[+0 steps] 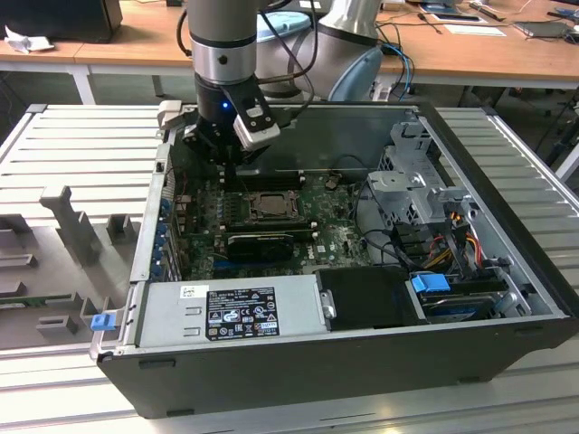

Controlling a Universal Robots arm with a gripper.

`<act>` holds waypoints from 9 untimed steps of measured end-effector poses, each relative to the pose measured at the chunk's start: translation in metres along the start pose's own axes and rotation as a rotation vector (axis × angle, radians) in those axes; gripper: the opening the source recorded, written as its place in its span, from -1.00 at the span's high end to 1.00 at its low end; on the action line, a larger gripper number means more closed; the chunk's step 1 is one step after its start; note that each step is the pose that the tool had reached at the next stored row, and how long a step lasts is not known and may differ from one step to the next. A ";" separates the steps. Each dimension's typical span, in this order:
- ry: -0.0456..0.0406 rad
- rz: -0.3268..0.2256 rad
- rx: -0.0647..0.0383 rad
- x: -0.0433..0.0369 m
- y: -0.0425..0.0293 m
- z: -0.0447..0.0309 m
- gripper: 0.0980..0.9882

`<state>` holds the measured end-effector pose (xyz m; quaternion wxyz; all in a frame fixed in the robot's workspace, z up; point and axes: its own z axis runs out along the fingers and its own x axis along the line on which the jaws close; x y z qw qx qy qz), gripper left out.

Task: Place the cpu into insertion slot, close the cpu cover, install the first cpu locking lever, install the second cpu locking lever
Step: 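Install the first cpu locking lever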

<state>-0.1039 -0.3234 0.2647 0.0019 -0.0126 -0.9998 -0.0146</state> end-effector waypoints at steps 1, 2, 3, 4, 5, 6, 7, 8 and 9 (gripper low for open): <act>0.0000 0.000 0.000 0.0016 0.0015 0.0004 0.98; 0.0001 0.000 0.000 0.0032 0.0040 0.0009 0.98; 0.0000 0.000 0.000 0.0040 0.0055 0.0013 0.98; 0.0000 0.000 0.000 0.0047 0.0072 0.0017 0.98; 0.0002 0.000 0.000 0.0053 0.0093 0.0022 0.98; 0.0000 0.000 0.000 0.0057 0.0114 0.0029 0.98; 0.0000 0.000 0.000 0.0060 0.0145 0.0039 0.98; 0.0000 0.000 0.000 0.0064 0.0170 0.0047 0.98; 0.0000 0.000 0.000 0.0068 0.0216 0.0066 0.98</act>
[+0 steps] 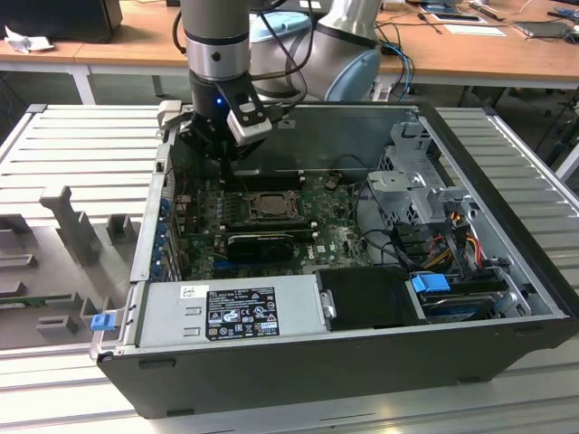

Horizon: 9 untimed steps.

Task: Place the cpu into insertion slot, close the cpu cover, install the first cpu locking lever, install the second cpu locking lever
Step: 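Install the first cpu locking lever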

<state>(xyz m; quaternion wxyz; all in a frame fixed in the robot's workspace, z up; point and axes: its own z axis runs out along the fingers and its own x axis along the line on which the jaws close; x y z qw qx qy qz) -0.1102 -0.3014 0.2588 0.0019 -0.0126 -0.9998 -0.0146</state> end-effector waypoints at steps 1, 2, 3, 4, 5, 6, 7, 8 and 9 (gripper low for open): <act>0.0000 0.000 0.002 0.0002 0.0069 0.0013 0.98; 0.0000 -0.003 0.006 0.0003 0.0137 0.0017 0.98; -0.0001 -0.004 0.006 -0.0017 0.0150 0.0018 0.98; 0.0000 -0.004 0.006 -0.0054 0.0151 0.0019 0.98; -0.0001 -0.004 0.006 -0.0089 0.0153 0.0019 0.98; 0.0000 -0.004 0.006 -0.0114 0.0153 0.0019 0.98; 0.0000 -0.004 0.006 -0.0128 0.0153 0.0019 0.98; 0.0000 -0.004 0.006 -0.0135 0.0153 0.0019 0.98; 0.0000 -0.004 0.006 -0.0142 0.0154 0.0019 0.98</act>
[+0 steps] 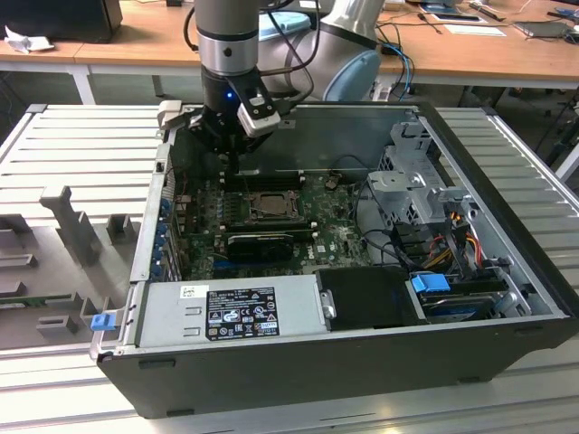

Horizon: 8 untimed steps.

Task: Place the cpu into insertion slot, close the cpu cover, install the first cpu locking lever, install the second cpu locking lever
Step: 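Install the first cpu locking lever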

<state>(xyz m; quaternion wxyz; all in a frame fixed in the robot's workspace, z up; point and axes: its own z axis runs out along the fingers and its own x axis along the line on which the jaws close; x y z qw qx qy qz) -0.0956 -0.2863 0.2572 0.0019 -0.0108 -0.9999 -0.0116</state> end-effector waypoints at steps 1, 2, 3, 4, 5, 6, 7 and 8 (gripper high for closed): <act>0.0000 0.000 0.000 -0.0010 0.0000 0.0000 0.98; -0.0001 0.000 0.000 -0.0016 0.0000 0.0000 0.98; 0.0000 0.000 0.000 -0.0022 0.0000 0.0000 0.98; -0.0001 0.000 0.000 -0.0027 0.0001 0.0000 0.98; -0.0001 0.000 0.000 -0.0034 0.0001 0.0000 0.98; -0.0001 0.000 0.000 -0.0043 0.0001 0.0000 0.98; 0.0000 0.000 0.000 -0.0048 0.0001 0.0000 0.98; -0.0001 0.000 0.000 -0.0052 0.0001 0.0000 0.98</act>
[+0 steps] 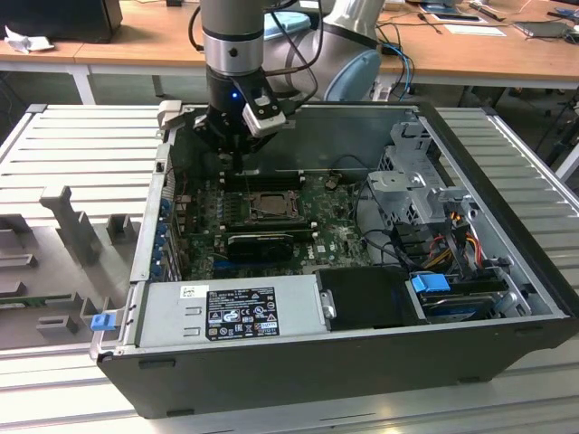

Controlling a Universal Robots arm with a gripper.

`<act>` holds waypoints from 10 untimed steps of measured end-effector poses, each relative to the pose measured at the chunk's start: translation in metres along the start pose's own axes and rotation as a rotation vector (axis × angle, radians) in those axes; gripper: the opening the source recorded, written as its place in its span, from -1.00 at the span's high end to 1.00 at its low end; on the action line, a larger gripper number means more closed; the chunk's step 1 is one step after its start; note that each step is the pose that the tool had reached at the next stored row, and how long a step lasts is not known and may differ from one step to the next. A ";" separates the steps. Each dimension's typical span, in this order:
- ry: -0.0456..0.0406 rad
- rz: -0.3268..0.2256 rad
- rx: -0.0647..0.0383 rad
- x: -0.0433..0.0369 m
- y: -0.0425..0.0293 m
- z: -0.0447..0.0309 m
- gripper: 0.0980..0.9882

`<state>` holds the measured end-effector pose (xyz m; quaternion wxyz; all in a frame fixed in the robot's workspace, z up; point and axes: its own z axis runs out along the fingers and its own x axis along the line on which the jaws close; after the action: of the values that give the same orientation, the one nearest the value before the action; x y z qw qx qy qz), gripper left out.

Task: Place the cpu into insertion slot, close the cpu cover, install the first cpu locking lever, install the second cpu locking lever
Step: 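Install the first cpu locking lever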

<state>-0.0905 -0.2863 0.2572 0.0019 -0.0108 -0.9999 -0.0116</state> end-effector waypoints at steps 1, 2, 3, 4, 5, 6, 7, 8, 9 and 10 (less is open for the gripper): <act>0.0000 0.000 0.000 -0.0007 0.0000 0.0000 0.98; 0.0001 0.000 0.000 -0.0014 0.0000 0.0000 0.98; 0.0001 0.000 0.000 -0.0021 0.0001 0.0000 0.98; 0.0000 0.000 0.000 -0.0026 0.0001 0.0001 0.98; 0.0001 0.000 0.000 -0.0034 0.0001 0.0001 0.98; 0.0000 0.000 0.000 -0.0043 0.0001 0.0001 0.98; 0.0000 0.000 0.000 -0.0049 0.0001 0.0001 0.98; 0.0000 0.000 0.000 -0.0061 0.0001 0.0002 0.98; 0.0001 0.000 0.000 -0.0071 0.0002 0.0002 0.98; 0.0000 0.000 0.000 -0.0078 0.0002 0.0003 0.98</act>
<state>-0.0826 -0.2863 0.2569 0.0019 -0.0108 -0.9999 -0.0116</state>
